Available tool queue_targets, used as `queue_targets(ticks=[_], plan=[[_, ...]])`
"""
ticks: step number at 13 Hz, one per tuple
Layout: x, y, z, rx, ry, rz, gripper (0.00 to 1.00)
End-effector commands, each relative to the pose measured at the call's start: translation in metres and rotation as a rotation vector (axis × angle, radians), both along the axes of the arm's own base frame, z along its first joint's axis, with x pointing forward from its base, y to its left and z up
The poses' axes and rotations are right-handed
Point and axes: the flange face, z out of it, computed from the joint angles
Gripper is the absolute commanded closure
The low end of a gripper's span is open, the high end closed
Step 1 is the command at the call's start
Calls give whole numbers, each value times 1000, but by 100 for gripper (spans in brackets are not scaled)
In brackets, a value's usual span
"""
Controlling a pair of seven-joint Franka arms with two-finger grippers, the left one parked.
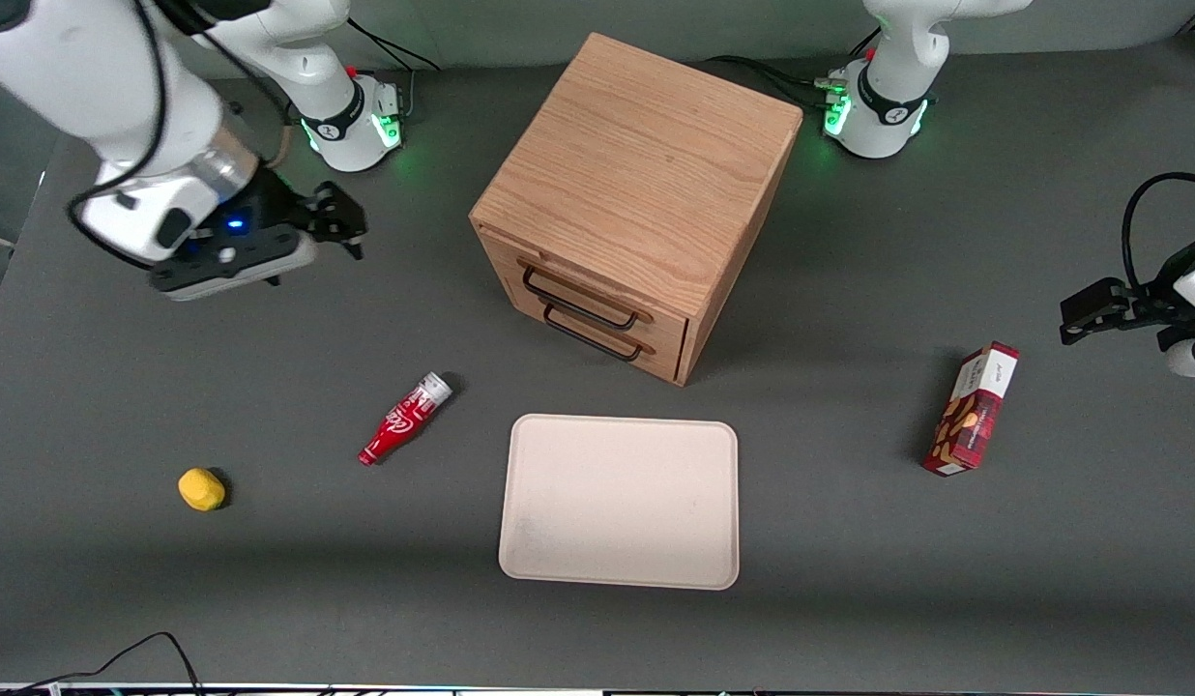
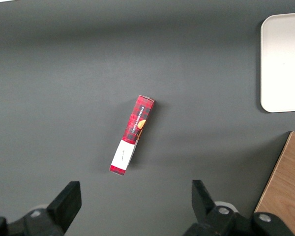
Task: Open upper drawer
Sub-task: 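Move the right gripper to the upper drawer's black handle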
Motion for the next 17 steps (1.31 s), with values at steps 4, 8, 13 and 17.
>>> queue_targets(ticks=[4,8,13,17], plan=[[-11,100,-34,15,52,199,0],[-4,134,-67,42,39,423,0],[8,159,-109,156,53,585,0],[18,167,-136,218,47,677,0]])
